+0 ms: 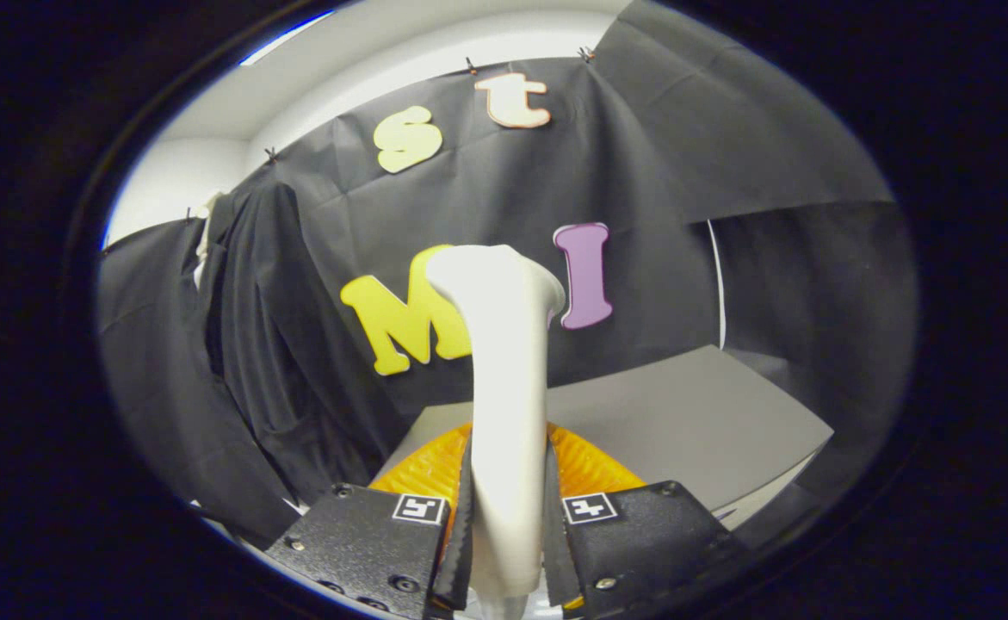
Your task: Iron the clothes twice with a garment steamer, once on the left side and once on the right side.
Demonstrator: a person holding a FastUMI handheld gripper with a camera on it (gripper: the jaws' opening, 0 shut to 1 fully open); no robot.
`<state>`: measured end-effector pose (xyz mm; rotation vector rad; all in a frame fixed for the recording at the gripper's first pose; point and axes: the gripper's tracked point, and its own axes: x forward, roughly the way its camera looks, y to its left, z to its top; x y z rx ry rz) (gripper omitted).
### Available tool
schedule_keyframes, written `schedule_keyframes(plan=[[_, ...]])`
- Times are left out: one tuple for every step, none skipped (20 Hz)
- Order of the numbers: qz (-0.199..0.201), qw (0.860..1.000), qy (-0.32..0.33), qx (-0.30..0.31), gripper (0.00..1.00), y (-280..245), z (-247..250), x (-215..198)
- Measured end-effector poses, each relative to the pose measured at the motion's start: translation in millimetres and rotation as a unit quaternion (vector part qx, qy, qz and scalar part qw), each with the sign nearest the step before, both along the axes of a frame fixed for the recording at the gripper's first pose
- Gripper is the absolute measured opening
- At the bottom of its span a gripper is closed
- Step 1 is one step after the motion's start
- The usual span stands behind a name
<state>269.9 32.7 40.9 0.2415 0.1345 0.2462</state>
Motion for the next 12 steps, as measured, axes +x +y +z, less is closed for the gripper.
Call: schedule_keyframes(plan=[[-0.006,1.000,-0.013,-0.001,0.36,7,13,-7],[-0.013,1.000,-0.024,-0.005,0.36,17,24,-10],[-0.019,0.999,-0.037,-0.010,0.36,27,36,-16],[-0.025,0.998,-0.048,-0.016,0.36,38,47,-23],[-0.035,0.997,-0.058,-0.023,0.36,47,58,-28],[-0.046,0.996,-0.069,-0.026,0.36,54,68,-31],[-0.053,0.995,-0.081,-0.029,0.36,64,79,-35],[-0.057,0.994,-0.092,-0.031,0.36,75,91,-40],[-0.060,0.992,-0.104,-0.028,0.36,85,102,-44],[-0.063,0.991,-0.118,-0.030,0.36,98,115,-49],[-0.067,0.989,-0.130,-0.032,0.36,108,126,-54],[-0.072,0.986,-0.145,-0.036,0.36,119,139,-58]])
